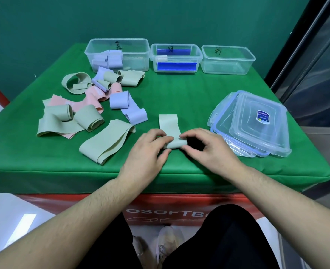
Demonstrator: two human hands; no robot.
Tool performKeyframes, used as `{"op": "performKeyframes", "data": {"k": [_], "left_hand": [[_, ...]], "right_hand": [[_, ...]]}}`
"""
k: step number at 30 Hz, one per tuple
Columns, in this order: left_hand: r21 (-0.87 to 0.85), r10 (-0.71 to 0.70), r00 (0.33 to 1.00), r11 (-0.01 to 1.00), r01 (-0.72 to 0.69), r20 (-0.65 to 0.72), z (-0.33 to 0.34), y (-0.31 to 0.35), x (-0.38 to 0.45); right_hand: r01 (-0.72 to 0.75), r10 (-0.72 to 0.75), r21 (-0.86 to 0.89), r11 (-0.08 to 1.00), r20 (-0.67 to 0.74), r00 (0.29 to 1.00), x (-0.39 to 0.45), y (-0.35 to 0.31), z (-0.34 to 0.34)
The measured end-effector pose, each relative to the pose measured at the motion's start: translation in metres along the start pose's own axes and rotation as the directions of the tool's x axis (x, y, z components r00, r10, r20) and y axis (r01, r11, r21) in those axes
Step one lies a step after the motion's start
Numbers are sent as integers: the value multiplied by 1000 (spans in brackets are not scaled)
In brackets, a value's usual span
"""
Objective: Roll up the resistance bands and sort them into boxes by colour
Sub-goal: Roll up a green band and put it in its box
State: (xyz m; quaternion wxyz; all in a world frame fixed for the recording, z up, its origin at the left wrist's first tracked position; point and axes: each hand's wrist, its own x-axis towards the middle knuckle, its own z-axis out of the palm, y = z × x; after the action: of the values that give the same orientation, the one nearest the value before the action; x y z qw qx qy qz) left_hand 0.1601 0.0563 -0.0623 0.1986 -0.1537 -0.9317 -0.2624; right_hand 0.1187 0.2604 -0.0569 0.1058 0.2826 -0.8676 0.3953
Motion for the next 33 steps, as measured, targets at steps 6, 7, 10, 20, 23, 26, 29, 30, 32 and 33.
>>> {"op": "performKeyframes", "data": {"k": [6,7,10,20,23,26,29,30,32,33], "left_hand": [[31,-7,1000,999,8,-10,-1,-1,7],[29,-16,1000,999,16,-8,-2,-2,9],[38,-33,999,999,33,6,-4,-4,13],[89,15,1000,996,-13,-15,-2,-11,19],[129,10,1000,992,-9,-8,-3,-12,20],[146,-3,1000,989,2,2,-3,-13,23],[142,-6,1000,990,3,24,-2,-15,25],[136,-10,1000,991,6,28,-2,-16,27],[104,-17,1000,994,15,23,-2,-15,29],[90,-12,1000,996,11,17,-2,-15,31]], "right_hand": [[10,-9,-127,992,7,1000,12,4,2],[17,-18,-142,990,-5,1000,13,5,3],[32,-33,-146,989,-3,999,16,5,3],[23,-18,-200,979,30,999,24,9,8],[27,-19,-224,974,40,999,26,7,6],[43,-26,-244,969,73,997,30,6,6],[19,-1,-238,971,77,997,36,6,7],[14,5,-239,971,81,997,37,6,7],[22,0,-242,970,88,996,39,5,6],[28,-6,-245,969,90,996,39,4,6]]}}
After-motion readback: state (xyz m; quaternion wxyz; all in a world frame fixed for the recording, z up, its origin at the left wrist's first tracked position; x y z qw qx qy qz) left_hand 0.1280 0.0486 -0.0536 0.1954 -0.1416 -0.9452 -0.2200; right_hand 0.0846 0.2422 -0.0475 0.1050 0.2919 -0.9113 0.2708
